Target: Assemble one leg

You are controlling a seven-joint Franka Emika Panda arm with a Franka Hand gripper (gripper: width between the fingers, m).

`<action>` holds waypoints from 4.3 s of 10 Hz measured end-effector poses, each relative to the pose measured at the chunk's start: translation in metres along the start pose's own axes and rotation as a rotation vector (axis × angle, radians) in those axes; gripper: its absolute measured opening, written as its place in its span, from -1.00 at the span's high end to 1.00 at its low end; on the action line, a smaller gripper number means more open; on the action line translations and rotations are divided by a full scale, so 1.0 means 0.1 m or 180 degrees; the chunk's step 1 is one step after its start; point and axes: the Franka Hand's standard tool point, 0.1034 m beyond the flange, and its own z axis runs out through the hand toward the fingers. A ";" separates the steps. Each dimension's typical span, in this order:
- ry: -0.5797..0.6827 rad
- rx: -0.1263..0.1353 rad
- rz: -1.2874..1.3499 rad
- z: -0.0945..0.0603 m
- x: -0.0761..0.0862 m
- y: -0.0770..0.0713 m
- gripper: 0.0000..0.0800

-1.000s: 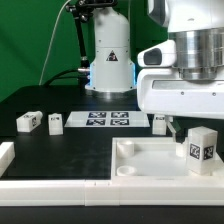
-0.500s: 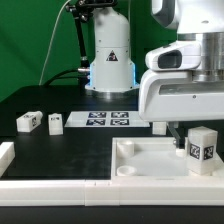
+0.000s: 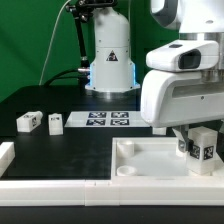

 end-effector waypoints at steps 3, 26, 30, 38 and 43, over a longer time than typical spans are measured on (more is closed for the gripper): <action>0.0001 0.0004 0.0081 0.00 0.00 0.00 0.28; 0.0016 0.0007 0.0970 0.02 -0.03 0.01 -0.62; 0.0009 -0.0024 0.0231 0.02 -0.03 0.02 -0.56; 0.0044 -0.0024 0.1505 0.03 -0.04 0.02 0.27; 0.0184 0.0149 0.3562 0.03 -0.06 0.03 0.27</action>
Offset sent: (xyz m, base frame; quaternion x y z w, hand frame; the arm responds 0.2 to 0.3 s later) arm 0.0000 0.0000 0.0000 0.0000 0.0000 0.1593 0.9872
